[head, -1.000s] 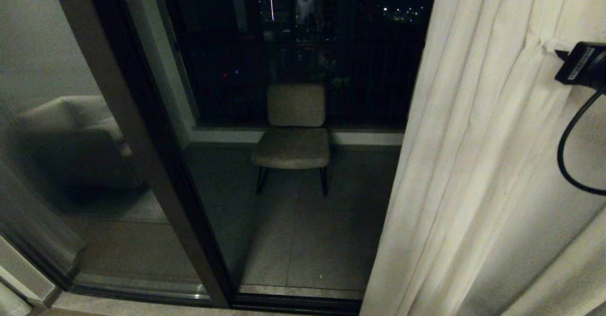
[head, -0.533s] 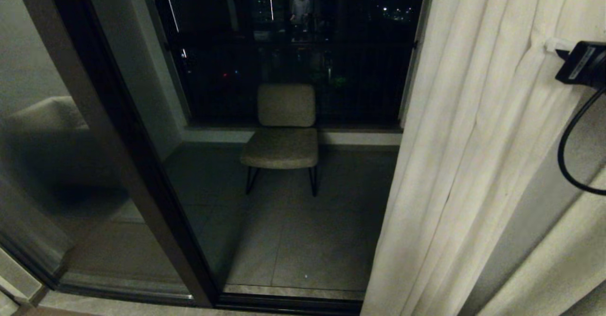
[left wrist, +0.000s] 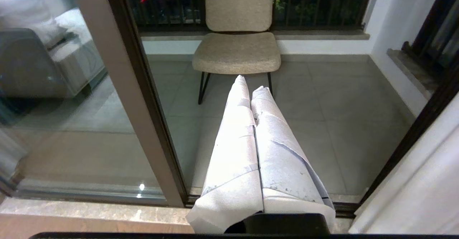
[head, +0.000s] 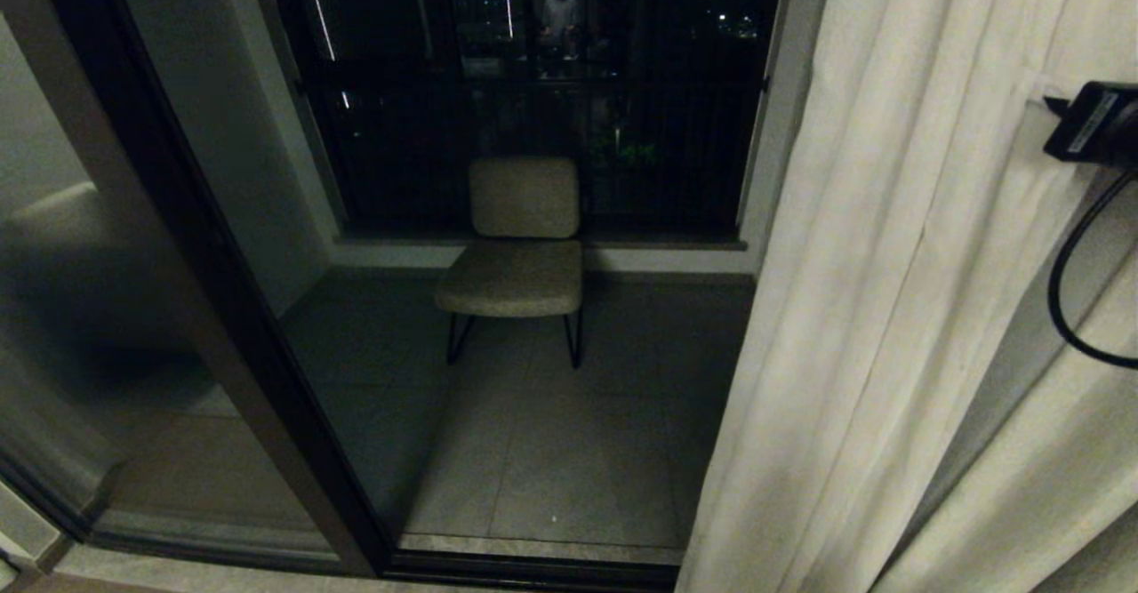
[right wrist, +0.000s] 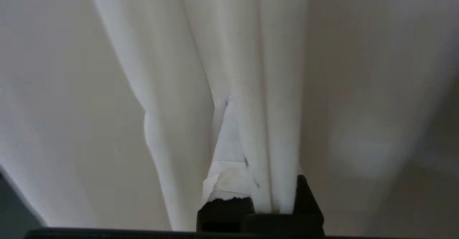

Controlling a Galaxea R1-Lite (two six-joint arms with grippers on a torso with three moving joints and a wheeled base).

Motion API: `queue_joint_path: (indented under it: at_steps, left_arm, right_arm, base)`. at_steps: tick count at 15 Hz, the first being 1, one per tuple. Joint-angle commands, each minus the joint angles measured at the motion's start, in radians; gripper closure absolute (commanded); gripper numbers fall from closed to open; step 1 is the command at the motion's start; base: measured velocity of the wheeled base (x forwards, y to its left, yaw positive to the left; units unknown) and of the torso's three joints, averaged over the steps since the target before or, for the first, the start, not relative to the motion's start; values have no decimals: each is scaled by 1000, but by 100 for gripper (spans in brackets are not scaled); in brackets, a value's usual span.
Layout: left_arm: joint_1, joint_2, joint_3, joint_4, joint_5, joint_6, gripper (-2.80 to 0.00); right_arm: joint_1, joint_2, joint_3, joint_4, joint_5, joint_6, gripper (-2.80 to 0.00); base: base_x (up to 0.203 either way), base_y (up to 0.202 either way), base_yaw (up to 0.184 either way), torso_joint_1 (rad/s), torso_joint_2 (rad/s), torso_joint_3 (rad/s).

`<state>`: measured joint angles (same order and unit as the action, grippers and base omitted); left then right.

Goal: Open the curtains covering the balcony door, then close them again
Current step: Pull the inner curtains open on both sides

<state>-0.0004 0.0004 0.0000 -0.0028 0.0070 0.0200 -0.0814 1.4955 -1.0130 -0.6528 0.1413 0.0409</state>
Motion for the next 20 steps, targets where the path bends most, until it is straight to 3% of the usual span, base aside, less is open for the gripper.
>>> queue_joint_path:
  at_steps: [1,6,10,20]
  left_arm:
    - [0,0,0,0,-1,0,0]
    - [0,0,0,-2,-1,0,0]
    - [0,0,0,0,1,0,0]
    - [0,0,0,0,1,0,0]
  right_arm:
    - [-1,0,1,-5,1,1,0]
    - [-5,-11,13,-1,1,4,0]
    - [-45,18,-54,9,2,9,0]
    - [-434,158,-387,141,14,88,0]
  base:
    - [0,0,0,0,0,0]
    - [0,0,0,0,0,0]
    - [0,0,0,0,0,0]
    - [0,0,0,0,0,0]
